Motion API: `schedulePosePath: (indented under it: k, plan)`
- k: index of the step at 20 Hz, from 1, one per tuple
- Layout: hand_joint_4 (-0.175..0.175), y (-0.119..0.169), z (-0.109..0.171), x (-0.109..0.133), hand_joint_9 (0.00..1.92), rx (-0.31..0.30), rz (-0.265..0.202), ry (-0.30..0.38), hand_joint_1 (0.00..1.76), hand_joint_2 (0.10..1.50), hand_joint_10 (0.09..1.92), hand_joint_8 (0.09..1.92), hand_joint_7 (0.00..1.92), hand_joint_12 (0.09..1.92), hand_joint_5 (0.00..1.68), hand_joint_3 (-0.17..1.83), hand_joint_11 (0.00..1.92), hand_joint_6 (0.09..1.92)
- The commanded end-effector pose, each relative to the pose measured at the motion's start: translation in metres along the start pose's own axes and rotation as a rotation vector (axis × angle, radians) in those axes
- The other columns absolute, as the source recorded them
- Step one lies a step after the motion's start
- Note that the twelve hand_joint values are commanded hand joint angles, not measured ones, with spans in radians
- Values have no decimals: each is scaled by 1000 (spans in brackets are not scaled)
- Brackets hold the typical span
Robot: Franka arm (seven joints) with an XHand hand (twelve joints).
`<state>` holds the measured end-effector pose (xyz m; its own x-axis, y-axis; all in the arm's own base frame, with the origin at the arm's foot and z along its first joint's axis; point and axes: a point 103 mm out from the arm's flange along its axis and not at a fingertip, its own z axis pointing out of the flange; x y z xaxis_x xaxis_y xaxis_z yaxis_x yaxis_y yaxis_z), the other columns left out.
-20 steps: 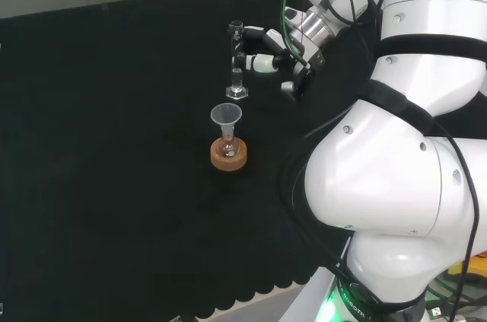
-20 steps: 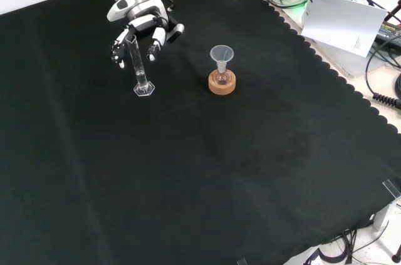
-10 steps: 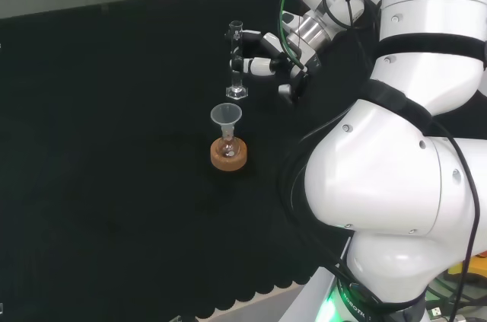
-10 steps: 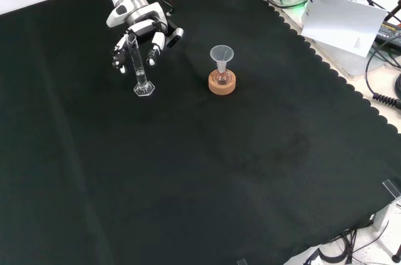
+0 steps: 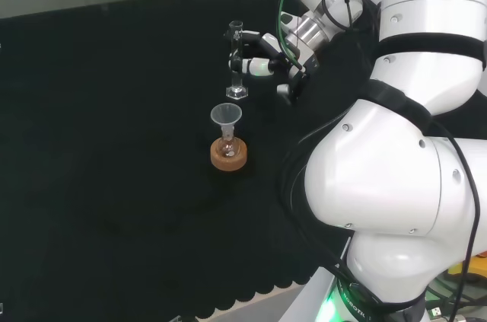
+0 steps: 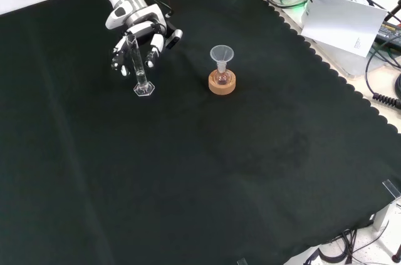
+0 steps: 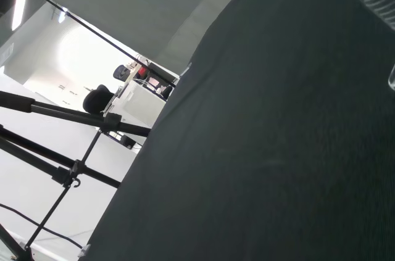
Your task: Pick up the graduated cylinder.
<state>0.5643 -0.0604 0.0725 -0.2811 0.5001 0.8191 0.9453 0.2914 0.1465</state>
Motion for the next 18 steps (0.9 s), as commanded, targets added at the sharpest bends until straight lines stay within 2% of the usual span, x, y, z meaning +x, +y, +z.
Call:
schedulePosePath:
  k: [1,8,18]
  plan:
    - [-41,2,8,-1,758,3,0,8,988,1054,465,597,422,1158,550,-175,632,87]
    - [-33,2,9,-1,776,-19,-6,20,979,1073,453,600,450,1147,614,-175,651,90]
    - [-20,3,9,1,886,-40,-11,15,988,1113,371,574,547,1081,716,-175,758,230]
